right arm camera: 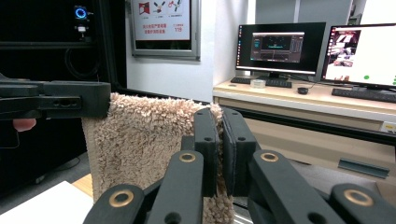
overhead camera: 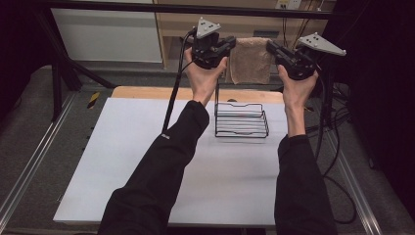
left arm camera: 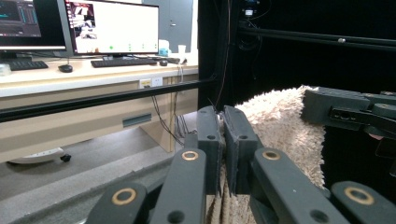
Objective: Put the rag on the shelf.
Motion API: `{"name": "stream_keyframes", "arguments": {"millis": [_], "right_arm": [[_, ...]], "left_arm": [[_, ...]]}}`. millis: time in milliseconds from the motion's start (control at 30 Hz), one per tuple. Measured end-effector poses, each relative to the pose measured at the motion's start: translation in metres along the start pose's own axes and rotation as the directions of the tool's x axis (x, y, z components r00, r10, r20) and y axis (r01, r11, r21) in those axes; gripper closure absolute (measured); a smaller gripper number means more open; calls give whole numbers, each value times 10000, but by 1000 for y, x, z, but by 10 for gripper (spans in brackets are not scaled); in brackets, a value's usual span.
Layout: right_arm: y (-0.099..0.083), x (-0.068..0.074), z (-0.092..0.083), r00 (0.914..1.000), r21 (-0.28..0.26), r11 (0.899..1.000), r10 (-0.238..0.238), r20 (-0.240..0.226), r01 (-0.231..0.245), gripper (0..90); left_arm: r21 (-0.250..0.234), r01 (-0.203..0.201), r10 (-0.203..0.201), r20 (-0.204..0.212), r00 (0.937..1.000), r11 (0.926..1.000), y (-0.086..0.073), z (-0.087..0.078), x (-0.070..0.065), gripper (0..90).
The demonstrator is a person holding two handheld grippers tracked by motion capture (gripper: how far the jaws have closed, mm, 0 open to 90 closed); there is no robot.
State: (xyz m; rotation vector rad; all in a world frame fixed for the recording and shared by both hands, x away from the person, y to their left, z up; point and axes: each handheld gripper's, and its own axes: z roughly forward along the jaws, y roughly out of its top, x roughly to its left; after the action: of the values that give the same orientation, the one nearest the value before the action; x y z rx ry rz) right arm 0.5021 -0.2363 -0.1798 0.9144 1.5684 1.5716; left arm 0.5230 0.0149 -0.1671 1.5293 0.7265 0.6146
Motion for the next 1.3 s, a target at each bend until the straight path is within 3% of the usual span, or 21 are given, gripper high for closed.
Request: {"name": "stream_keyframes", "arguments": {"millis": [533, 900, 1300], "right_arm": [[-23, -7, 5, 9999, 496, 9987, -153, 75, 149, 859], [-40, -7, -4, 9999, 662, 9978, -37, -97, 43, 857], [-46, -6, -12, 9998, 672, 9977, 5, -198, 9, 854]], "left_arm": [[494, -221, 218, 68, 9997, 9985, -23, 11, 2, 855], [640, -484, 462, 358, 9983, 9968, -38, 5, -4, 855], [699, -585, 533, 737, 9959, 9958, -43, -2, -8, 855]]}}
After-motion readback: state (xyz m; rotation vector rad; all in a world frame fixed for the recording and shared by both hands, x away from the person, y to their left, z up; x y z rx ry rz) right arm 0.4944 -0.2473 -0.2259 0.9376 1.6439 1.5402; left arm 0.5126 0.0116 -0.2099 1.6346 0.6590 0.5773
